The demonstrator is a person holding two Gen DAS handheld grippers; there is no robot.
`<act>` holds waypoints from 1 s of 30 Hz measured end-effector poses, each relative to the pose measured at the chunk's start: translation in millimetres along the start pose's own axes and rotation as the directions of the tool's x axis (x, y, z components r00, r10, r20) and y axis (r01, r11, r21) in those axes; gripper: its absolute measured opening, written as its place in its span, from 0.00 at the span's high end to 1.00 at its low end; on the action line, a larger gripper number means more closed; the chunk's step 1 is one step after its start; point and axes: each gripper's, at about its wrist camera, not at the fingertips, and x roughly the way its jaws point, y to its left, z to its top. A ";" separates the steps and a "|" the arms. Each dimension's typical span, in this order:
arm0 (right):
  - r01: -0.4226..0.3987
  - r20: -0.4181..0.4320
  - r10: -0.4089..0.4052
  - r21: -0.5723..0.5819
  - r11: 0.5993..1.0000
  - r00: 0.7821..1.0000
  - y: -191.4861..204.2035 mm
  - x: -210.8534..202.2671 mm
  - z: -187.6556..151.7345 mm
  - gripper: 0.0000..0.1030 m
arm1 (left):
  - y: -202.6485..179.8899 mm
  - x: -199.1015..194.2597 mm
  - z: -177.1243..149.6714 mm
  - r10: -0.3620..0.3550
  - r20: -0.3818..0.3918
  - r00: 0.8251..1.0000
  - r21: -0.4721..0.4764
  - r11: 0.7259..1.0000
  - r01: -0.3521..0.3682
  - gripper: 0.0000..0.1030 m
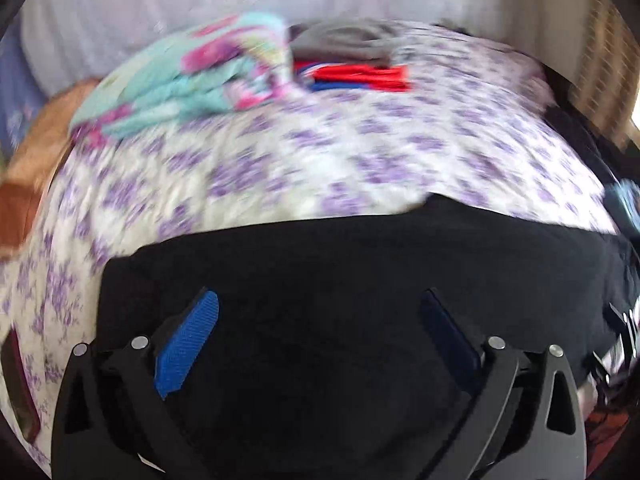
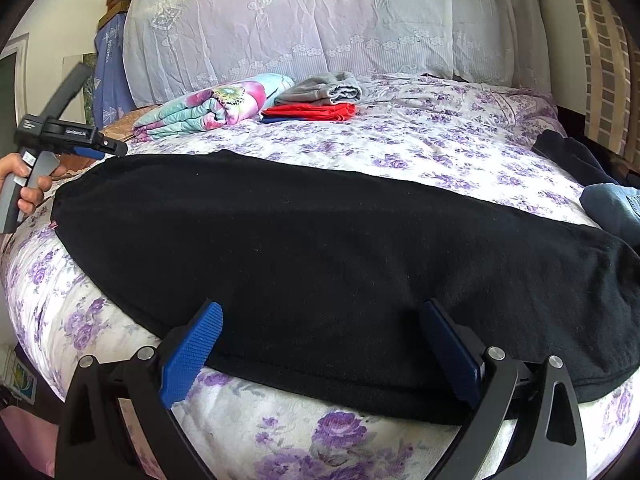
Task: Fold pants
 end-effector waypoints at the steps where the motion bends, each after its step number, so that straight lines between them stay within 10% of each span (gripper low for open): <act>1: -0.003 0.004 0.003 0.001 1.000 1.000 -0.3 -0.2 -0.4 0.03 | -16.3 -3.9 -2.9 -0.010 0.011 1.000 0.038 0.999 0.010 0.04; 10: -0.016 0.022 0.016 0.005 1.000 1.000 -1.5 -3.8 -2.8 0.03 | -59.9 33.1 -40.6 0.039 -0.121 0.992 0.116 0.993 -0.025 0.04; 30: 0.012 0.109 -0.023 0.100 0.995 0.994 -30.0 -56.9 -17.7 0.04 | -25.8 -21.6 -55.5 0.129 -0.024 0.991 -0.033 0.991 -0.130 0.04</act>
